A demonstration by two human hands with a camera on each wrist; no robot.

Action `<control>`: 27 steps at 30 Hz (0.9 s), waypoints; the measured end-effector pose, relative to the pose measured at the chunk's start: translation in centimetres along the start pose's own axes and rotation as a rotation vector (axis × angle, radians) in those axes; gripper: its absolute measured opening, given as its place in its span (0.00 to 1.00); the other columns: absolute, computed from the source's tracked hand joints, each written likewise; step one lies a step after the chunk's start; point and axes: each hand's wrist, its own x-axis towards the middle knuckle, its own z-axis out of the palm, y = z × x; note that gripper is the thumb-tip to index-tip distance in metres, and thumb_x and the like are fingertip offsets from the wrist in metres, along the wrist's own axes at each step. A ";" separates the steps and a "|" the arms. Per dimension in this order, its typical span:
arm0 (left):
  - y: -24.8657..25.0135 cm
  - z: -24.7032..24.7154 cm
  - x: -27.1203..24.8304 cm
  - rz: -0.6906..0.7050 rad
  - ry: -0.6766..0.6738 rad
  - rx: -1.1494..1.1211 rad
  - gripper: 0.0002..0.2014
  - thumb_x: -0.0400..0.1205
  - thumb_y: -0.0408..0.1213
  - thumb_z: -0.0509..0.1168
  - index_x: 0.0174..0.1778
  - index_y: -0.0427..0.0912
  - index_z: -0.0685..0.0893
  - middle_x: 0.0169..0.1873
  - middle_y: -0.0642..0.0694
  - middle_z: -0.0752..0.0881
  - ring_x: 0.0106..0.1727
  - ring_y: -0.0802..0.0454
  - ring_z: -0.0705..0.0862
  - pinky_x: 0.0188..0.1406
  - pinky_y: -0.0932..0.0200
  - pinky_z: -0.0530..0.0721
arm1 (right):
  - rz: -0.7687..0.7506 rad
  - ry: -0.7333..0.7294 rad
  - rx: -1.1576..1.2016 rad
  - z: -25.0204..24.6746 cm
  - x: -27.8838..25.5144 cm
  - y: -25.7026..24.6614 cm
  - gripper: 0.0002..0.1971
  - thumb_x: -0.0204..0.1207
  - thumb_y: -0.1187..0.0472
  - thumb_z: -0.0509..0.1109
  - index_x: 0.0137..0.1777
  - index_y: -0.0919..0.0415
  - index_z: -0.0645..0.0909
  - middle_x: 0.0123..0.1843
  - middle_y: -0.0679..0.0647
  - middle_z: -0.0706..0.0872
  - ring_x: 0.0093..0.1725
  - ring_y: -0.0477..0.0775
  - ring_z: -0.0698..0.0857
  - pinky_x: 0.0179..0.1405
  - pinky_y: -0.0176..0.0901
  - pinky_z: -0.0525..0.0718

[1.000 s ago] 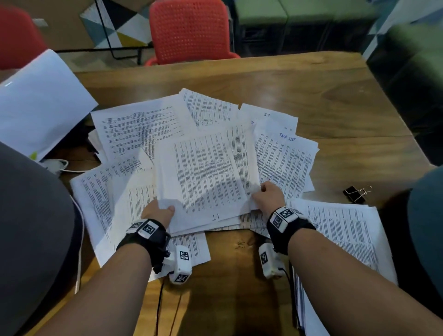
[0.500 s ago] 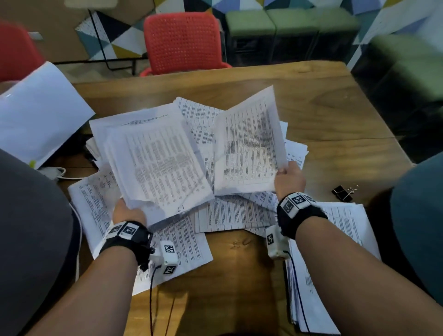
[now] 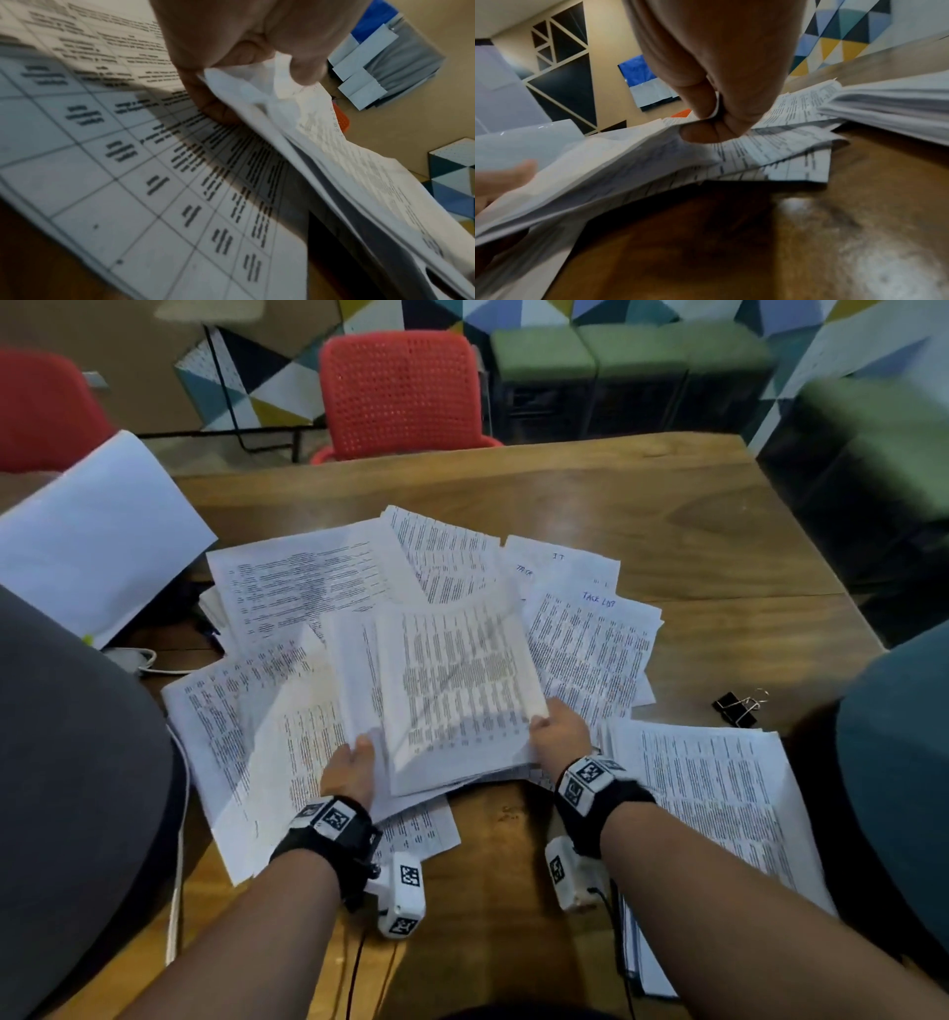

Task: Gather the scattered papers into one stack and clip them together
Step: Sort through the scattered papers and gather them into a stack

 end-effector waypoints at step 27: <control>2.5 -2.3 2.6 -0.039 0.007 -0.150 0.20 0.83 0.48 0.62 0.61 0.35 0.82 0.62 0.36 0.83 0.60 0.38 0.83 0.65 0.46 0.80 | -0.570 -0.245 -0.492 2.0 -0.7 -0.1 0.24 0.76 0.68 0.61 0.73 0.57 0.74 0.76 0.53 0.72 0.76 0.59 0.69 0.75 0.60 0.70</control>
